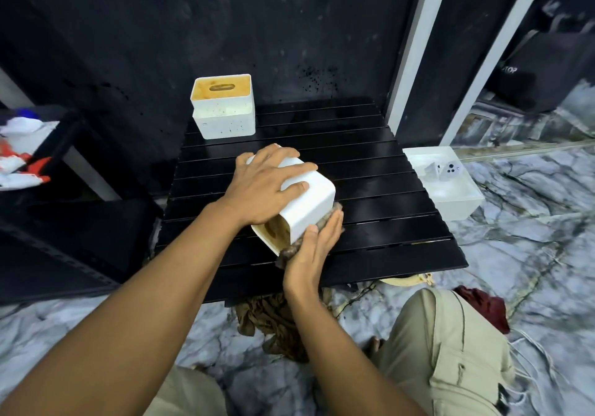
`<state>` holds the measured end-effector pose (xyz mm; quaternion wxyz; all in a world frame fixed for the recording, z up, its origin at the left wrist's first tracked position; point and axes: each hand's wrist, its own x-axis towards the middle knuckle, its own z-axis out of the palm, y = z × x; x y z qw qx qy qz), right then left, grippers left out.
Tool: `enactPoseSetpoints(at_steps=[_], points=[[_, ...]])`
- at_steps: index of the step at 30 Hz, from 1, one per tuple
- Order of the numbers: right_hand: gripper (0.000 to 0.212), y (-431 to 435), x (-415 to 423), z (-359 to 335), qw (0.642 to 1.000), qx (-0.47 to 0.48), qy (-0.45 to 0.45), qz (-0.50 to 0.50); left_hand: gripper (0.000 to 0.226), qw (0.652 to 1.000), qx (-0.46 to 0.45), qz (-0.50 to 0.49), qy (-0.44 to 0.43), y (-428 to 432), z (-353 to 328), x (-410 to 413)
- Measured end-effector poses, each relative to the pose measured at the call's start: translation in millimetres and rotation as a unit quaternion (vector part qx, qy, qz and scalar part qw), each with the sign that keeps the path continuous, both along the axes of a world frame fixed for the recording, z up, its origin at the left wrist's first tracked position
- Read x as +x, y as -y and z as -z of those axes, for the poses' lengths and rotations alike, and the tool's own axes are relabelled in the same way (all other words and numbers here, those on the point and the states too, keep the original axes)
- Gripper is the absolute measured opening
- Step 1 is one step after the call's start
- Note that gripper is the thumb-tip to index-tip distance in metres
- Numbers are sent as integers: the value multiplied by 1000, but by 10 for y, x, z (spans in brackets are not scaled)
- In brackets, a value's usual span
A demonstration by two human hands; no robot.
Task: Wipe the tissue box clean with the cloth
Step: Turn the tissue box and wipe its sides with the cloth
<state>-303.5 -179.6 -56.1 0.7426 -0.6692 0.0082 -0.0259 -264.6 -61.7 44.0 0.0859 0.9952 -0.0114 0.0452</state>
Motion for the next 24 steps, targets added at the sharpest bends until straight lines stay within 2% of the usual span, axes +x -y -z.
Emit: enactPoseSetpoints(at_steps=[3, 5, 7, 10, 12, 14, 16, 18, 20, 22, 24], points=[[49, 179, 265, 56, 977, 157, -145, 8, 53, 997, -7, 67, -26, -106, -57, -22], [43, 346, 434, -67, 964, 203, -174, 8, 47, 989, -24, 131, -57, -234, -152, -22], [41, 517, 527, -265, 959, 224, -173, -6, 44, 987, -50, 141, -61, -322, -264, -34], [40, 675, 548, -492, 963, 220, -154, -24, 59, 998, -49, 46, -21, -260, -362, -121], [41, 684, 471, -615, 968, 211, -126, -42, 71, 998, 6, -17, -58, -171, -334, -193], [43, 632, 364, -700, 977, 178, -89, -76, 64, 992, 24, -10, -120, -141, -304, -242], [44, 519, 217, -735, 982, 126, -67, -122, 59, 985, -19, 37, -165, -182, -357, -264], [43, 413, 70, -647, 983, 85, -57, -153, 64, 983, -35, 61, -171, -236, -398, -265], [44, 348, -29, -523, 984, 69, -61, -152, 65, 987, -69, 28, -139, -275, -360, -289], [42, 309, -49, -445, 982, 72, -78, -154, 61, 984, -155, -40, -78, -304, -240, -343], [44, 279, -64, -443, 981, 84, -59, -166, 53, 958, -272, -89, -8, -314, -81, -391]])
